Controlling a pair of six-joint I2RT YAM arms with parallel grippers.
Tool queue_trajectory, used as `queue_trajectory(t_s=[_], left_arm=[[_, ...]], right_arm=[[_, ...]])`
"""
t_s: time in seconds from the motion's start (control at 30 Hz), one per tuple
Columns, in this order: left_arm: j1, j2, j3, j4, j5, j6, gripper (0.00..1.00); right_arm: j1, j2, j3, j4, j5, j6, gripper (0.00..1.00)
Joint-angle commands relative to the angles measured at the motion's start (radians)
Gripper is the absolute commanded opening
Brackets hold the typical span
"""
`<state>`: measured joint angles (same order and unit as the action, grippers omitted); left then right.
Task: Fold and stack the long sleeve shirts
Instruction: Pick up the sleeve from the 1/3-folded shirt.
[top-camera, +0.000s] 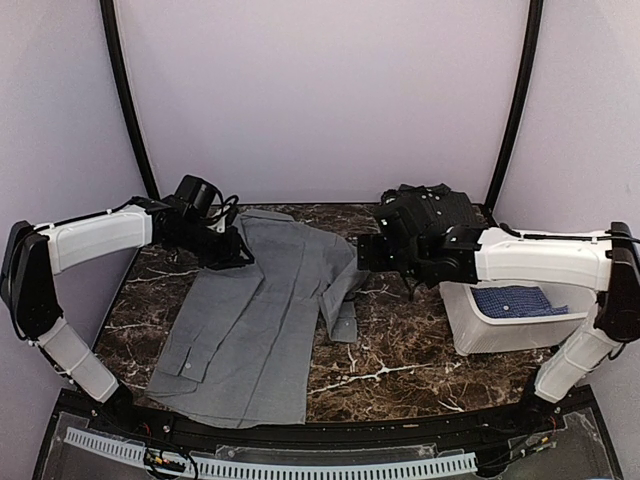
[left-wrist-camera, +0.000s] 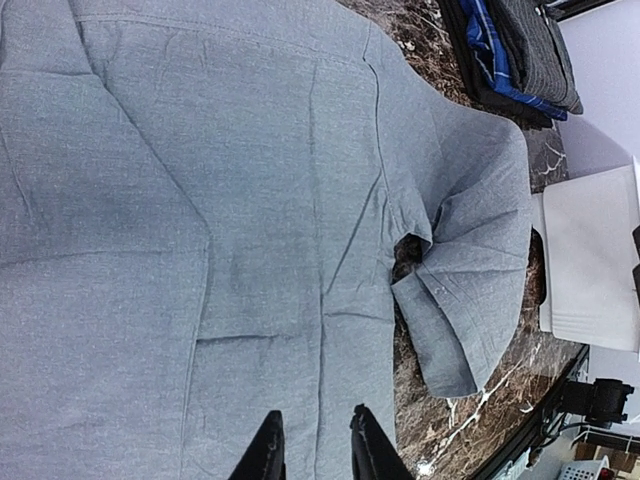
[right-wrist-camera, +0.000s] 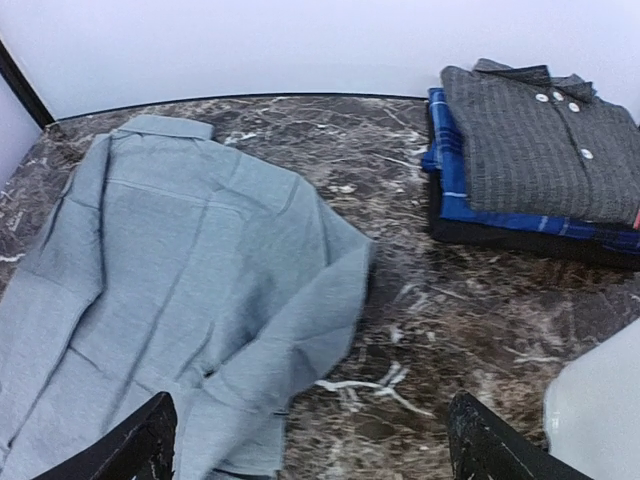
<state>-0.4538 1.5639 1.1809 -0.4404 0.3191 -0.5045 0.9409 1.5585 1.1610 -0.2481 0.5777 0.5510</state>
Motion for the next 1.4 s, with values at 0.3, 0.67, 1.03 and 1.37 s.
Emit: queue_trajectory(t_s=[0.3,0.67,1.03,1.37], left_arm=[[-0.053,-0.027,0.011,0.012,0.011,0.008,0.22],[-0.063,-0.049,0.003,0.011,0.002,-0.001,0.22],[-0.063,-0.054,-0.013,0.009,-0.012,0.001,0.22],[-0.063,-0.053,-0.010,0.010,-0.015,0.001,0.22]], right_arm=[[0.000,-0.048,-0.233,0.068,-0.223,0.126,0.63],[0.032,0.265,-0.081,0.123,-0.274,0.146,0.57],[0.103,0.453,0.077,-0.088,-0.156,0.201,0.58],[0.102,0.396,-0.017,-0.185,-0.115,0.344,0.15]])
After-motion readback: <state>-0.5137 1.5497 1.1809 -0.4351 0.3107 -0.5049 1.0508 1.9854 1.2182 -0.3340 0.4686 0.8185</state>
